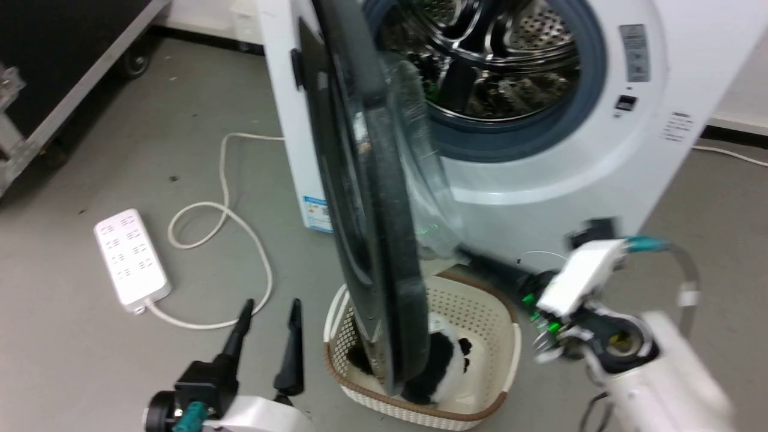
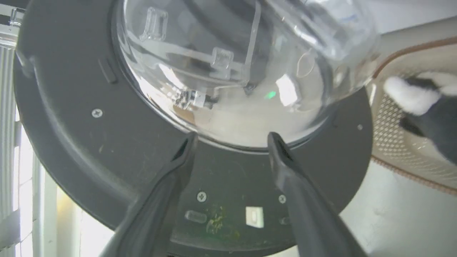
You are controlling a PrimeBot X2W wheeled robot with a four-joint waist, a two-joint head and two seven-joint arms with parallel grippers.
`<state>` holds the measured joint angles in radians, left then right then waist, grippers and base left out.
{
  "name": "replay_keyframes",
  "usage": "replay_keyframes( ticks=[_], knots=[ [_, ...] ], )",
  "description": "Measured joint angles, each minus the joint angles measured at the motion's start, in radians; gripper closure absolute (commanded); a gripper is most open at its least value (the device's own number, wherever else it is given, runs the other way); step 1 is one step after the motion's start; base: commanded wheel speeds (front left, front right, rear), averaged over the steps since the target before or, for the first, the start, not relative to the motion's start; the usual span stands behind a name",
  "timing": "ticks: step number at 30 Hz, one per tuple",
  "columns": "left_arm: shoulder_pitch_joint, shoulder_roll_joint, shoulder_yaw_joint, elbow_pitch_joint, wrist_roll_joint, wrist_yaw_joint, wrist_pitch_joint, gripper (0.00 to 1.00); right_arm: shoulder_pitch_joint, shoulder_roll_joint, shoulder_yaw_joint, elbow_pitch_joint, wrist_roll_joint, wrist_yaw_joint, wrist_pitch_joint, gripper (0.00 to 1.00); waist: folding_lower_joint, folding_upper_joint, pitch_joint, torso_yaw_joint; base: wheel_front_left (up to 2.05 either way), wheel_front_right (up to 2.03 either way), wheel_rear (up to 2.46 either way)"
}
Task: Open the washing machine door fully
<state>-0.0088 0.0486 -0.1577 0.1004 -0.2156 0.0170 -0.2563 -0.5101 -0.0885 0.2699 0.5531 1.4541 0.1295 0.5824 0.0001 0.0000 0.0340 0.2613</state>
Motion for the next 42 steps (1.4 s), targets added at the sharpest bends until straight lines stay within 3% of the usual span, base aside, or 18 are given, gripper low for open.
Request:
replay_keyframes(
  ticks=[4,12,16,20,28,32,40,41,42],
  knots=[
    [-0.001,0.0,0.036,-0.013,0.002,-0.003,0.0,0.0,0.021,-0.067,-0.03,-0.082,-0.123,0.0,-0.166,0.0,0.0,0.0,-0.006,-0.035,0.0,0.0,0.0],
    [0.001,0.0,0.105,-0.015,0.007,-0.037,0.0,0.0,0.111,-0.246,0.02,-0.283,-0.606,0.0,-0.615,0.0,0.0,0.0,-0.021,-0.126,0.0,0.0,0.0],
    [0.011,0.0,0.13,-0.015,0.0,-0.04,0.0,0.0,0.194,-0.284,-0.011,-0.316,-0.835,0.0,-0.763,0.0,-0.0001,0.0,-0.034,-0.166,0.0,0.0,0.0],
    [0.023,0.0,0.132,-0.021,-0.001,-0.044,0.0,0.0,0.307,-0.253,-0.132,-0.359,-1.032,0.0,-0.817,0.0,-0.0001,0.0,-0.038,-0.193,0.0,0.0,0.0],
    [0.034,0.0,0.11,-0.008,-0.004,-0.056,0.0,0.0,0.525,-0.028,-0.346,-0.528,-1.399,0.0,-0.839,0.0,0.0,0.0,-0.032,-0.209,0.0,0.0,0.0],
    [0.047,0.0,0.105,-0.003,-0.007,-0.055,0.0,0.0,0.586,0.026,-0.369,-0.561,-1.421,0.002,-0.84,0.0,-0.0001,0.0,-0.034,-0.21,0.0,0.0,0.0],
    [0.055,0.0,0.095,0.026,0.004,-0.046,0.0,0.0,0.628,0.032,-0.342,-0.562,-1.37,0.002,-0.84,0.0,-0.0001,0.0,-0.036,-0.216,0.0,0.0,0.0],
    [0.055,0.0,0.094,0.027,0.004,-0.046,0.0,0.58,0.628,0.032,-0.341,-0.562,-1.366,0.002,-0.84,0.0,-0.0001,0.0,-0.035,-0.215,0.0,0.0,0.0],
    [0.055,0.0,0.093,0.028,0.004,-0.046,0.0,1.0,0.628,0.032,-0.34,-0.562,-1.362,0.002,-0.84,0.0,-0.0001,0.0,-0.035,-0.214,0.0,0.0,0.0]
  ],
)
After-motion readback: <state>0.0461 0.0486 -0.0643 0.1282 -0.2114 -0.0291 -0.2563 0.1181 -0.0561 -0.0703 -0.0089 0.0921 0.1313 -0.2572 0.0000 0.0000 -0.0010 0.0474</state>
